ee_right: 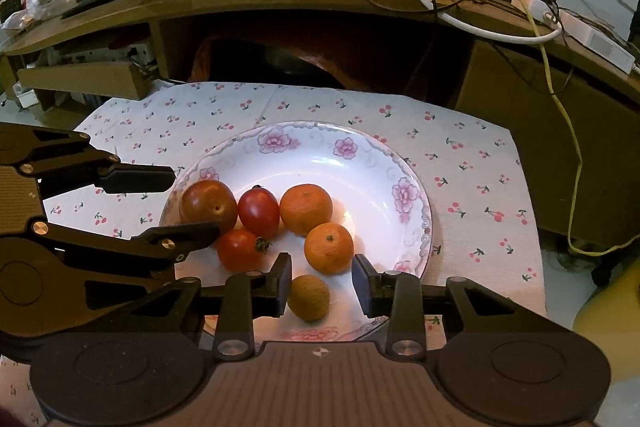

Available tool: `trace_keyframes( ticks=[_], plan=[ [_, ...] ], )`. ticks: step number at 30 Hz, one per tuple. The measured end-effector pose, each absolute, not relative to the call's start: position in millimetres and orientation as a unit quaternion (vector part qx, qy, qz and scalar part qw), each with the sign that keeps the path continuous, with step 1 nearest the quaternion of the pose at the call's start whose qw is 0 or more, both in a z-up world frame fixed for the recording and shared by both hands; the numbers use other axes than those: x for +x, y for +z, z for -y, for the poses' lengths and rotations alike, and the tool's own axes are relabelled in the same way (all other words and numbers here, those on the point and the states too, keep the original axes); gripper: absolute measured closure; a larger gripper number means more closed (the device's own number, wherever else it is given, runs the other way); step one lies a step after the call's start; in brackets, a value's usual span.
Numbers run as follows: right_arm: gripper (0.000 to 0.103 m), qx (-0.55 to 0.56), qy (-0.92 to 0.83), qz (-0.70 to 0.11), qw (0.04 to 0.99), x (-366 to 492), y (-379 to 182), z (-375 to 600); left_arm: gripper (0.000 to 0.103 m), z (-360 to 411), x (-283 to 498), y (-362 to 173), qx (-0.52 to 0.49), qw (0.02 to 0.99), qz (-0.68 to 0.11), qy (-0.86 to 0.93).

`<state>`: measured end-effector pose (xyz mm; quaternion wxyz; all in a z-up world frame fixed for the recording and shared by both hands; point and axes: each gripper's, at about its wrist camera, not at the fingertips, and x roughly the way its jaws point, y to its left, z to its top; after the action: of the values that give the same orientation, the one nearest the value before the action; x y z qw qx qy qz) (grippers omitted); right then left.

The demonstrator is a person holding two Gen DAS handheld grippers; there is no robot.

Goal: Organize fruits
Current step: 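Open the left tool to release the plum while the right tool releases the kiwi, then withdraw both tools from the plate toward the tangerine and kiwi on the cloth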

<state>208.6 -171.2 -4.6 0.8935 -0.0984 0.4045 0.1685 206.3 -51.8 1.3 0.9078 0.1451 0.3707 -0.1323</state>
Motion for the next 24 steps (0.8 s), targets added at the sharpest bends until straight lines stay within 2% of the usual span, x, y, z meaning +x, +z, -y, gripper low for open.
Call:
trace_keyframes(
  ticks=[5,11,24],
  plan=[
    [0.063,-0.1,0.165,-0.401,0.896,207.3,-3.3,171.4,0.051,51.9,202.9,4.0,0.149,0.909,-0.368,-0.129],
    [0.063,-0.101,0.167,-0.397,0.897,204.4,-1.4,169.9,0.047,51.0,197.8,8.0,0.151,0.91,-0.365,-0.129],
    [0.062,-0.107,0.178,-0.385,0.899,190.5,5.4,165.5,0.046,48.8,178.5,11.4,0.167,0.907,-0.367,-0.123]
  ],
)
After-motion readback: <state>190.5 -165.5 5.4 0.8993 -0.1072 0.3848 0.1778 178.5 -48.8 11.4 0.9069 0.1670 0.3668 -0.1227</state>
